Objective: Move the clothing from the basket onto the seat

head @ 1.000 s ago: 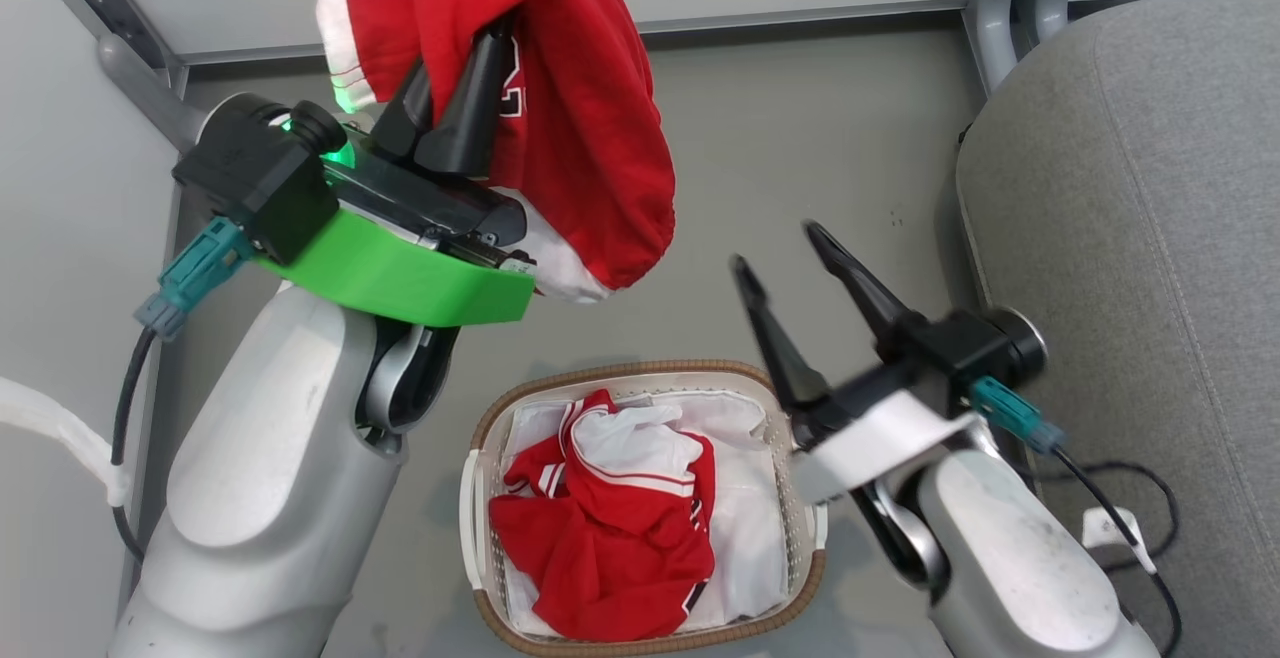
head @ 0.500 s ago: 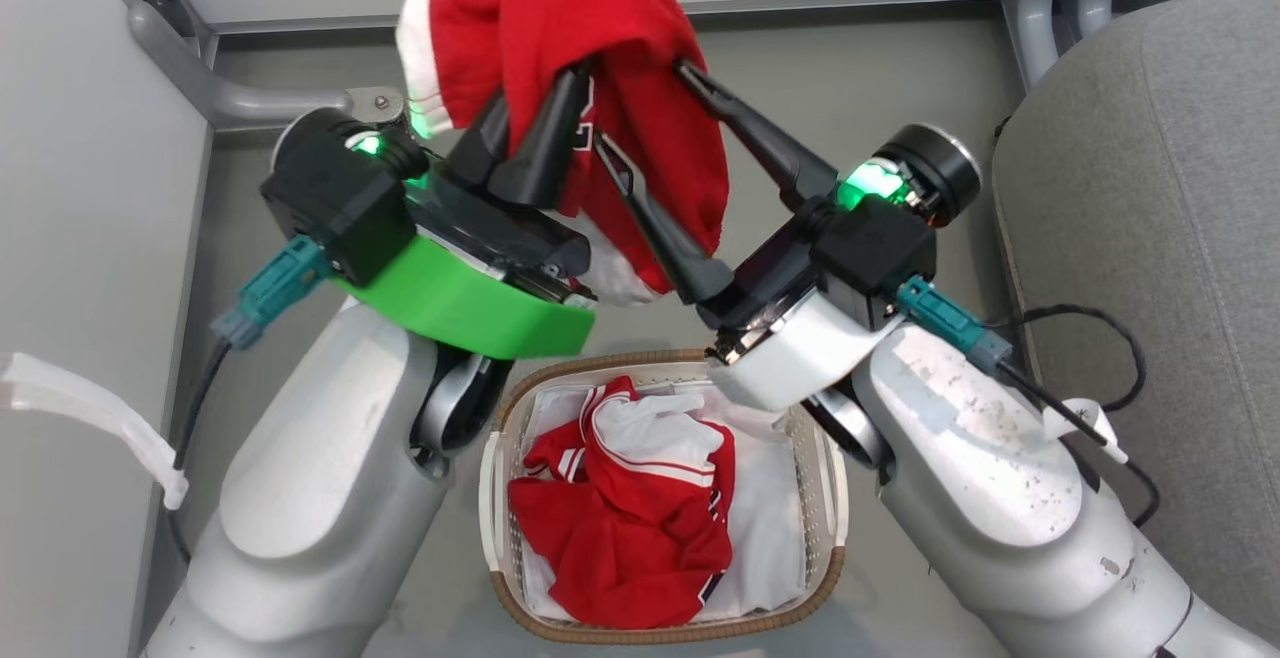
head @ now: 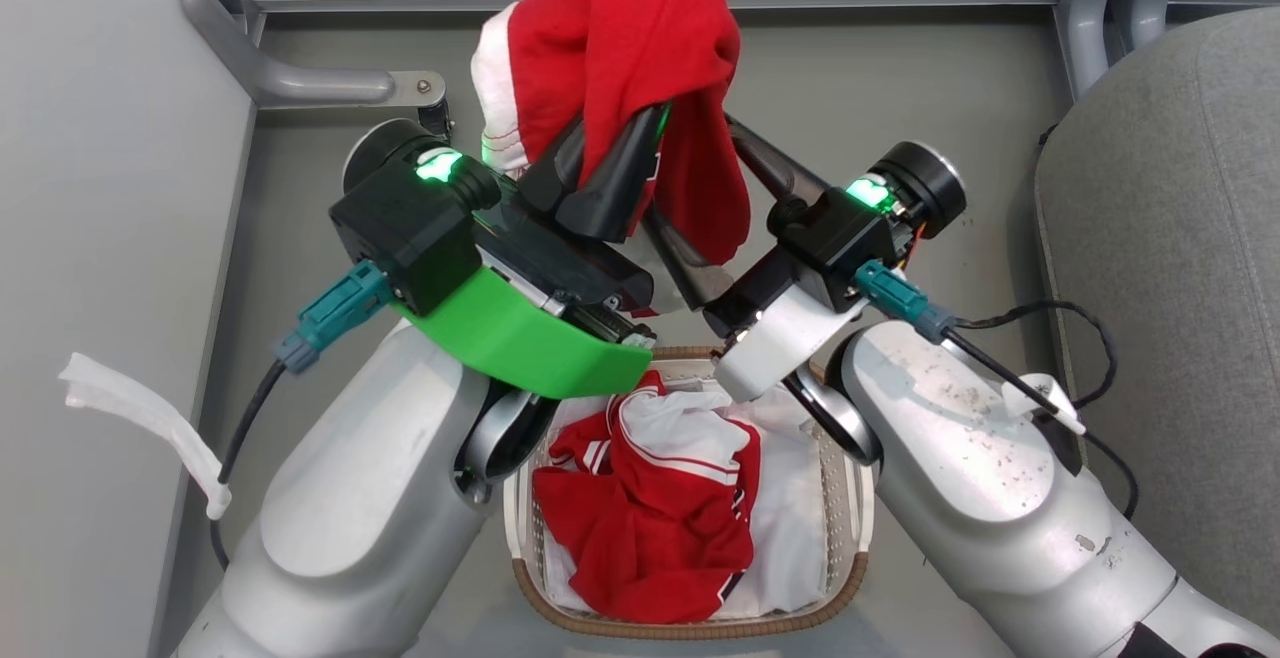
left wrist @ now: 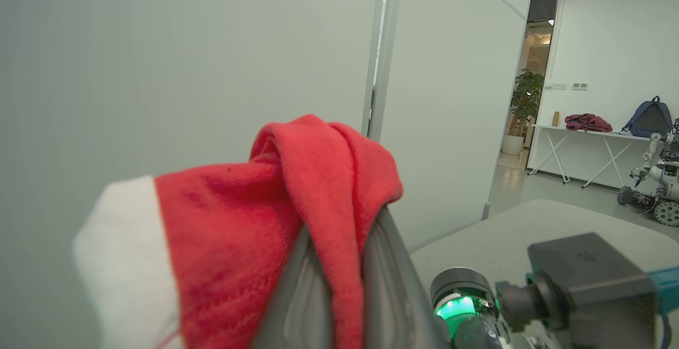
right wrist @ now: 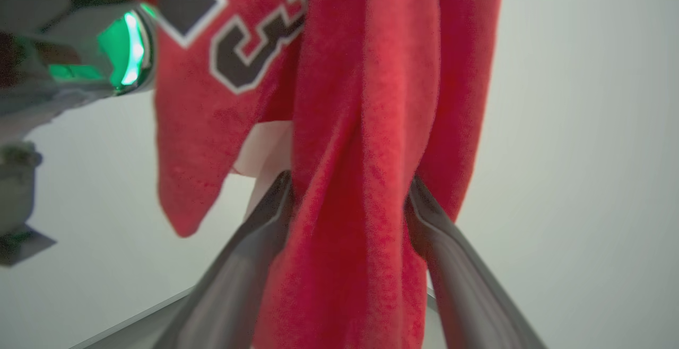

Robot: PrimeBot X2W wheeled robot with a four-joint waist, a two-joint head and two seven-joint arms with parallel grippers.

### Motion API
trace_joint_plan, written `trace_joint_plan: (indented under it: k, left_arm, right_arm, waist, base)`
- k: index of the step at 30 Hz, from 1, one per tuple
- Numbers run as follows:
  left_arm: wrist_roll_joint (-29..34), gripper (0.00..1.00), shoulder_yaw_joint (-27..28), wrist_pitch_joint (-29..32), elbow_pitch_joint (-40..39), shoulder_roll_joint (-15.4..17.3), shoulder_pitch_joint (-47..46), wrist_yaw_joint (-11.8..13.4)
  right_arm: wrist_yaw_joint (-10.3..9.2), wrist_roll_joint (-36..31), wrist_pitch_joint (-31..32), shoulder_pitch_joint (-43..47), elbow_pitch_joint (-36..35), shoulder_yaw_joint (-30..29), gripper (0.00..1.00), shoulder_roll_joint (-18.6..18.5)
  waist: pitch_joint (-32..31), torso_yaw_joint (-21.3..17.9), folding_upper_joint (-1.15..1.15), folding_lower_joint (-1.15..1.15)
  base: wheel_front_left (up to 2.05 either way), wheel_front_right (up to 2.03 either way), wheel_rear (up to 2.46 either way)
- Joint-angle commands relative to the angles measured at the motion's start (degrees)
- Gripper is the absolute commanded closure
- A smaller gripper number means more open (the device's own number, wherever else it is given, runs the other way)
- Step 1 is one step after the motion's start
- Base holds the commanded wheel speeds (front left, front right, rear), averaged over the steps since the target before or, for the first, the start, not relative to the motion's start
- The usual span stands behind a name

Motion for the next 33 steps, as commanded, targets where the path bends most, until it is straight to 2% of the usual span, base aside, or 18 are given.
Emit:
trace_joint_plan:
  k: [1,8,9,10,16,21,22,23,33]
  left_arm:
    - [-0.7,1.00,-0.5,-0.1,-0.7,-0.1,-0.1,-0.1]
    - [-1.6,1.00,-2.5,-0.1,-1.4,-0.3,0.3,-0.1]
    - [-1.7,1.00,-2.5,-0.1,-1.1,-0.3,0.4,-0.1]
    - [-1.6,1.00,-2.4,-0.1,-0.9,-0.2,0.5,-0.1]
    - [-1.0,1.00,-0.2,0.0,1.6,0.3,1.7,-0.1]
    - [0.7,1.00,2.1,0.0,3.9,0.9,3.0,-0.1]
    - [1.2,0.58,2.6,0.0,4.1,0.8,3.2,-0.1]
    - [1.6,0.00,2.5,0.0,4.5,0.9,3.4,-0.1]
    - [4.2,0.00,3.2,0.0,6.5,2.7,7.0,-0.1]
  right_arm:
    - [-0.06,1.1,-0.1,-0.3,1.2,1.0,0.00,-0.2]
    - [-0.06,4.2,-0.1,-1.8,4.3,3.1,0.00,-0.2]
    - [-0.06,4.5,-0.1,-1.9,4.5,3.2,0.61,-0.2]
    - [-0.06,4.9,-0.1,-1.9,4.4,3.3,1.00,-0.2]
    - [-0.06,5.7,-0.1,-0.1,2.1,2.3,1.00,-0.2]
    - [-0.06,6.8,-0.1,2.6,-1.0,0.5,1.00,-0.2]
    - [-0.06,6.9,-0.1,3.1,-1.5,0.3,1.00,-0.2]
    - [-0.06,7.3,-0.1,3.8,-1.9,-0.2,1.00,-0.2]
    - [-0.06,9.1,-0.1,9.5,-5.4,-6.6,1.00,-0.1]
  waist:
    - [-0.1,0.2,0.00,0.00]
    - [-0.3,1.2,0.00,0.00]
    - [-0.3,1.3,0.00,0.00]
    - [-0.4,1.4,0.00,0.00]
    - [-0.6,0.3,0.00,0.00]
    - [-0.4,-2.9,0.00,0.00]
    - [-0.3,-3.6,0.00,0.00]
    - [-0.2,-4.6,0.00,0.00]
    - [0.4,-16.1,0.00,0.00]
  base:
    - [0.00,0.00,0.00]
    - [0.00,0.00,0.00]
    - [0.00,0.00,0.00]
    - [0.00,0.00,0.00]
    - [0.00,0.00,0.00]
    - [0.00,0.00,0.00]
    - [0.00,0.00,0.00]
    - [0.00,0.00,0.00]
    - [0.00,0.00,0.00]
